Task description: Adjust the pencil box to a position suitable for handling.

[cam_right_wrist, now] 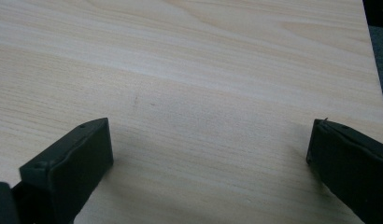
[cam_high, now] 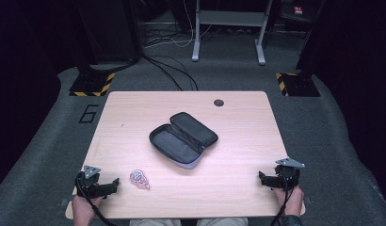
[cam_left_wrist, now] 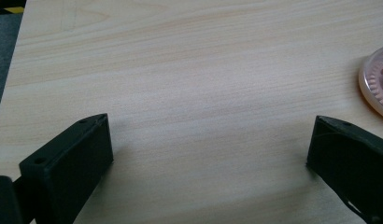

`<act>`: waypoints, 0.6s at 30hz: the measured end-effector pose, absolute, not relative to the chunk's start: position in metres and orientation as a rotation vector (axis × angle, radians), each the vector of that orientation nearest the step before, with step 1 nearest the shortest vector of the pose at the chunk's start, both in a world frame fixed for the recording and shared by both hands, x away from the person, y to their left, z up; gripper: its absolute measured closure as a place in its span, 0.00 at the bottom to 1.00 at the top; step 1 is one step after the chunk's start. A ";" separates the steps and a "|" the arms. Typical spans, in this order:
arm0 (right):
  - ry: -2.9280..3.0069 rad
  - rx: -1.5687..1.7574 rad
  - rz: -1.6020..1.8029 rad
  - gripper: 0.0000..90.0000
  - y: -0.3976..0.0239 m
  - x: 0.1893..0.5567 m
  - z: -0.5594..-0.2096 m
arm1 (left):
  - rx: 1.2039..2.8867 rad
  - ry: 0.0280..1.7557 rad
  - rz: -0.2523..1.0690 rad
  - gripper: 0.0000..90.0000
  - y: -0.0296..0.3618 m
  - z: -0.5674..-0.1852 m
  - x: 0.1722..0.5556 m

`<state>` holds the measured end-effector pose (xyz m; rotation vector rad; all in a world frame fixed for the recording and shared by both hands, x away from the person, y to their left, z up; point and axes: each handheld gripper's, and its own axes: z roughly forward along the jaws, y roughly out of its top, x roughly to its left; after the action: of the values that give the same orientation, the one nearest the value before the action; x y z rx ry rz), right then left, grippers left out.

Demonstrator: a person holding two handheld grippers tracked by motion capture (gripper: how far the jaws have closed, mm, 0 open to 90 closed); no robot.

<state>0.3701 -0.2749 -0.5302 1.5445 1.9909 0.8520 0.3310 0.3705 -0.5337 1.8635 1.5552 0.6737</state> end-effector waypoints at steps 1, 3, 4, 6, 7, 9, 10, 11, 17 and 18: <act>1.991 1.545 0.852 0.00 -0.275 0.370 -0.530 | 1.864 1.555 0.674 0.00 0.371 -0.534 0.331; 1.999 1.536 0.846 0.00 -0.276 0.371 -0.530 | 1.864 1.555 0.674 0.00 0.371 -0.534 0.331; 1.998 1.538 0.846 0.00 -0.275 0.371 -0.530 | 1.863 1.555 0.674 0.00 0.371 -0.534 0.331; 1.999 1.537 0.845 0.00 -0.275 0.371 -0.530 | 1.863 1.555 0.673 0.00 0.371 -0.534 0.331; 1.995 1.536 0.845 0.00 -0.275 0.371 -0.530 | 1.864 1.555 0.674 0.00 0.371 -0.534 0.331; 1.991 1.538 0.850 0.00 -0.275 0.372 -0.530 | 1.863 1.556 0.674 0.00 0.370 -0.534 0.331; 1.989 1.540 0.851 0.00 -0.275 0.372 -0.530 | 1.863 1.557 0.675 0.00 0.370 -0.534 0.331; 1.982 1.552 0.856 0.00 -0.274 0.373 -0.530 | 1.860 1.559 0.674 0.00 0.370 -0.534 0.331; 1.978 1.558 0.851 0.00 -0.274 0.373 -0.530 | 1.853 1.580 0.673 0.00 0.370 -0.532 0.332; 1.979 1.556 0.852 0.00 -0.274 0.373 -0.530 | 1.827 1.587 0.660 0.00 0.370 -0.532 0.331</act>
<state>0.3728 -0.2740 -0.5302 1.5561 1.9788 0.8523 0.3313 0.3700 -0.5322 1.8265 1.5870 0.6601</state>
